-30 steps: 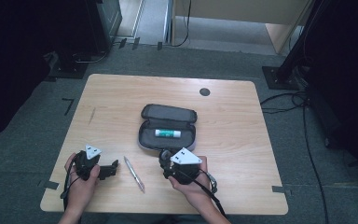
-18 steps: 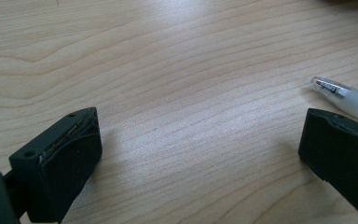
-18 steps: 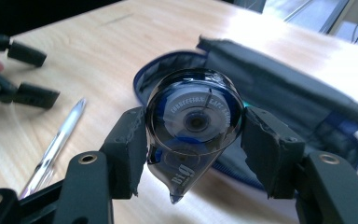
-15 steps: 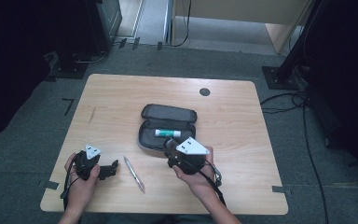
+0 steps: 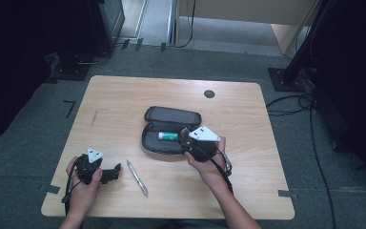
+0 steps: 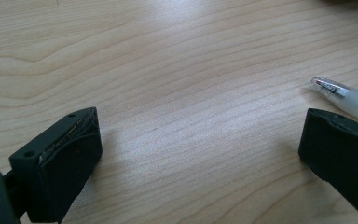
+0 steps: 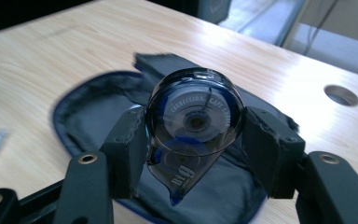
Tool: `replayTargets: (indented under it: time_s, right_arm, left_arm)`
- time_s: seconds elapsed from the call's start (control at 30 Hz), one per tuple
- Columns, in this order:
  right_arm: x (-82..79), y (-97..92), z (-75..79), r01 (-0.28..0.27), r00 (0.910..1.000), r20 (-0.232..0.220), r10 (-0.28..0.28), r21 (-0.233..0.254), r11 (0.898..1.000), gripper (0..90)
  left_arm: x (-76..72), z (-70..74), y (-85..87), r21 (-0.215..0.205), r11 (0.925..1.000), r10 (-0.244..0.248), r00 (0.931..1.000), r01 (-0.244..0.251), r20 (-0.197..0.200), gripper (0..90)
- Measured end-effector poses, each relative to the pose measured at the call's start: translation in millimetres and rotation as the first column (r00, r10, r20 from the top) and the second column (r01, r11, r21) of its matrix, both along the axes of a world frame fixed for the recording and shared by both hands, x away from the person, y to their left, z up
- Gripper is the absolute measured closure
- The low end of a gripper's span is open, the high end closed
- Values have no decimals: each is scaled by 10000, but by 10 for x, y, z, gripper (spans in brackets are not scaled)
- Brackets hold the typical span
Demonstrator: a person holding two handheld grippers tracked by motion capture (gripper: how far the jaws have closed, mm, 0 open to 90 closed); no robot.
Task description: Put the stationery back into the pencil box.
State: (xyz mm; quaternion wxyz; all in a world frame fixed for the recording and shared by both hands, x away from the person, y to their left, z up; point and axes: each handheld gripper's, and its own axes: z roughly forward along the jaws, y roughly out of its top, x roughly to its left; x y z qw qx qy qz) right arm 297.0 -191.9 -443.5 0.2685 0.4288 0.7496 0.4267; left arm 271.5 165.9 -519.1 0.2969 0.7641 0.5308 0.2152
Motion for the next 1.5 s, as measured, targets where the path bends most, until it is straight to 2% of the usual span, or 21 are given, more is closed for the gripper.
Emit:
replayTargets:
  time_s: [0.2,0.3,0.47,0.83,0.9,1.07,1.2,1.5]
  right_arm:
    - [95,-79,-109,440,9986,-292,-447,-270,9987,419]
    - [108,-82,-143,614,9971,-421,-637,-560,9965,419]
    - [131,-76,-162,581,9965,-559,-617,-642,9962,419]
    - [199,39,-221,-328,9981,-554,283,-810,9962,418]
    - [220,73,-254,-421,9977,-574,372,-861,9954,538]
    - [276,112,-298,-520,9941,-995,441,-781,9956,497]
    - [262,145,-308,-610,9914,-1197,523,-700,9957,473]
    - [84,288,-241,-1238,9861,-1134,1212,-170,9922,452]
  left_arm:
    - [0,0,0,-2,10000,0,10000,0,1,0]
    - [0,0,0,7,10000,-3,10000,3,-4,0]
    - [0,0,0,6,10000,-4,10000,4,-3,0]
    - [0,1,1,17,10000,-12,10000,12,-8,0]
    - [0,1,1,18,10000,-11,10000,11,-9,0]
    - [0,1,1,20,10000,-13,10000,13,-10,0]
    - [0,0,0,4,10000,-3,10000,3,-2,0]
    - [0,0,0,4,10000,-3,10000,3,-2,0]
